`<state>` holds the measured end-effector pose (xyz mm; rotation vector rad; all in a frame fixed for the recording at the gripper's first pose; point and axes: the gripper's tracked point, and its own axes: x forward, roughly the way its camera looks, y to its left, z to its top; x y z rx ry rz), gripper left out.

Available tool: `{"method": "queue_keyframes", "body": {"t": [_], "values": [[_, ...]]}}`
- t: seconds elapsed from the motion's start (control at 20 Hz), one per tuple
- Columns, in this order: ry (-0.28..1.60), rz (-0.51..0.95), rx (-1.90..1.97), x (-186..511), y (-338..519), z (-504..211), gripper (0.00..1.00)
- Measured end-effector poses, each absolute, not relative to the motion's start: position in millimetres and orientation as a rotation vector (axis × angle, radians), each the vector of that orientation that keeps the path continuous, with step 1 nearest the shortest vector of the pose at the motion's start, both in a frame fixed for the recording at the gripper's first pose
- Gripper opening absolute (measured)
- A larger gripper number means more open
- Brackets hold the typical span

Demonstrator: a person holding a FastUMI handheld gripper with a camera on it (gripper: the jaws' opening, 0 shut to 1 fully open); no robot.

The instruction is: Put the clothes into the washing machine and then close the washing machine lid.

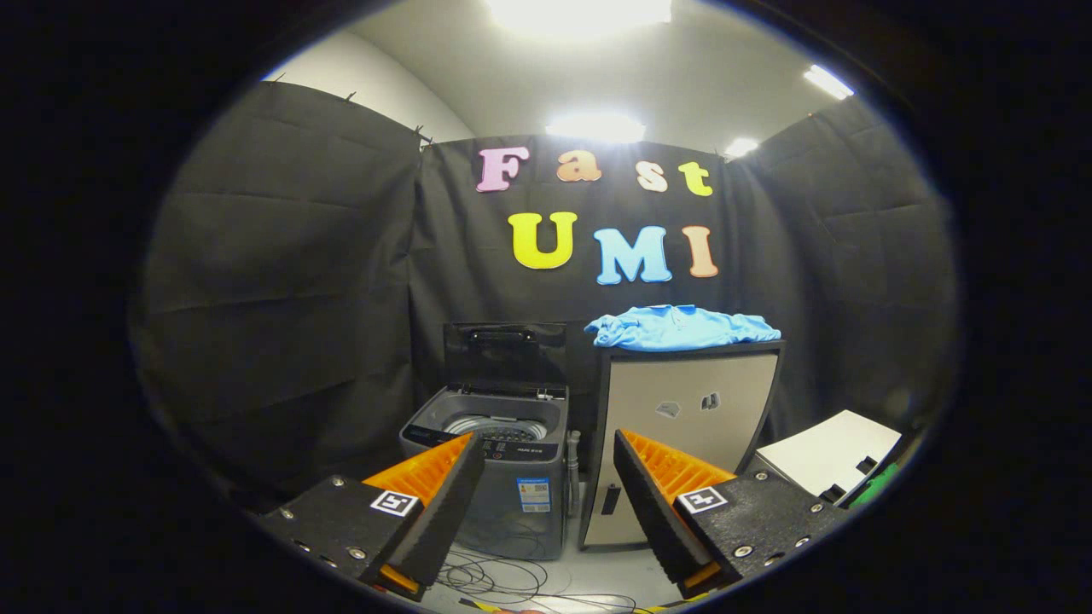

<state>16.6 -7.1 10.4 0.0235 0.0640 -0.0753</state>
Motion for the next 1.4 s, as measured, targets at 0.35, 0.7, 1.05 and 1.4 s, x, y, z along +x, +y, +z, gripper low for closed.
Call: {"method": "queue_keyframes", "body": {"t": [0.35, 0.7, 1.05, 1.4], "values": [[0.073, -0.260, -0.033, 81, -75, 53, 0.95], [0.093, -0.345, 0.091, 195, -161, 96, 0.95], [0.189, -0.383, 0.060, 299, -250, 103, 0.95], [0.357, -0.304, 0.072, 404, -261, 66, 0.95]]}}
